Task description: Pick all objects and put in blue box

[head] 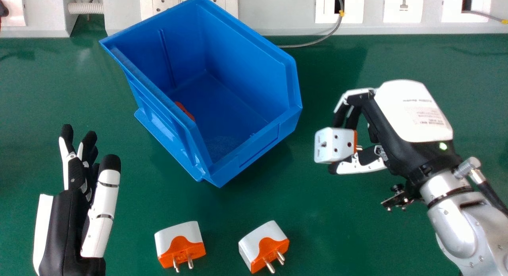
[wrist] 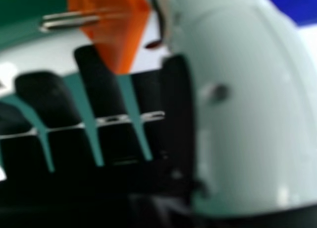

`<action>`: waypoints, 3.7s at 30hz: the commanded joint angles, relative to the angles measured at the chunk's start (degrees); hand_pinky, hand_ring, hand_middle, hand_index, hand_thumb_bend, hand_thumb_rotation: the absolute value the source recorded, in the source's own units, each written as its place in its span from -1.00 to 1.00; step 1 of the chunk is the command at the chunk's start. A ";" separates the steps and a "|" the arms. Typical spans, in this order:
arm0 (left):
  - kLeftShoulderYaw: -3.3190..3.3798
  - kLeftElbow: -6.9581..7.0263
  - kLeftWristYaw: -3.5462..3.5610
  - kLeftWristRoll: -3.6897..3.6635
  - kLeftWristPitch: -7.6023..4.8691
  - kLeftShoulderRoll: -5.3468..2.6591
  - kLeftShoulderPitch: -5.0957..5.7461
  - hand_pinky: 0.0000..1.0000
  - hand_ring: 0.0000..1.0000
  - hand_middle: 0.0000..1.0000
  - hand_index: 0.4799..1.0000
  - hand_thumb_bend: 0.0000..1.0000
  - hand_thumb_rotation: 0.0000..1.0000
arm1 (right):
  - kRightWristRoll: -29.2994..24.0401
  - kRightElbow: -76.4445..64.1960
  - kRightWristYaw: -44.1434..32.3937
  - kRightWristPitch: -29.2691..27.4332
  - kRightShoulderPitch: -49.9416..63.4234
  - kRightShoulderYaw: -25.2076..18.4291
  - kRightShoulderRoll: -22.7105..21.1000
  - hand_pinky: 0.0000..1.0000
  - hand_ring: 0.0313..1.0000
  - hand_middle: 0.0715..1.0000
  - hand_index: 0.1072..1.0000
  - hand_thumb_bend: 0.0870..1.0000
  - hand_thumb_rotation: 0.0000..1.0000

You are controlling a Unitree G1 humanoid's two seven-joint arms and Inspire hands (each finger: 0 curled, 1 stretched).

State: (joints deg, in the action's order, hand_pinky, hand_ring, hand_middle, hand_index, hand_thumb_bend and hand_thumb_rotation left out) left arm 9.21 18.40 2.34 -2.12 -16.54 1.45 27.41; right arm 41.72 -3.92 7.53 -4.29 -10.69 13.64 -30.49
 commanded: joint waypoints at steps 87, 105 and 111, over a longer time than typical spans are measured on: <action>-1.83 -0.36 -1.05 1.05 -2.75 -1.49 0.59 1.00 1.00 0.98 0.92 -0.09 0.62 | 2.58 7.14 6.11 -1.52 -16.35 8.20 15.44 0.13 0.47 0.57 0.57 -0.18 -0.57; -1.97 -0.76 -1.05 0.50 -2.79 -1.62 0.58 1.00 1.00 0.96 0.88 0.00 0.59 | -1.10 -2.80 5.93 -22.69 14.57 1.38 2.03 0.17 0.44 0.53 0.52 -0.15 -0.22; -1.71 -0.80 -0.98 0.16 -2.77 -1.48 0.40 1.00 1.00 0.97 0.88 -0.11 0.56 | -2.76 -1.09 0.63 -27.71 16.29 1.71 -0.94 0.18 0.45 0.54 0.51 -0.07 -0.28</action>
State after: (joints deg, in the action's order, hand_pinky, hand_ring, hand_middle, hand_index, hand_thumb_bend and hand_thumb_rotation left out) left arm 7.26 16.88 1.24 -1.79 -18.53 -0.49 27.89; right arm 40.43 -4.25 9.01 -30.73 5.52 15.61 -30.79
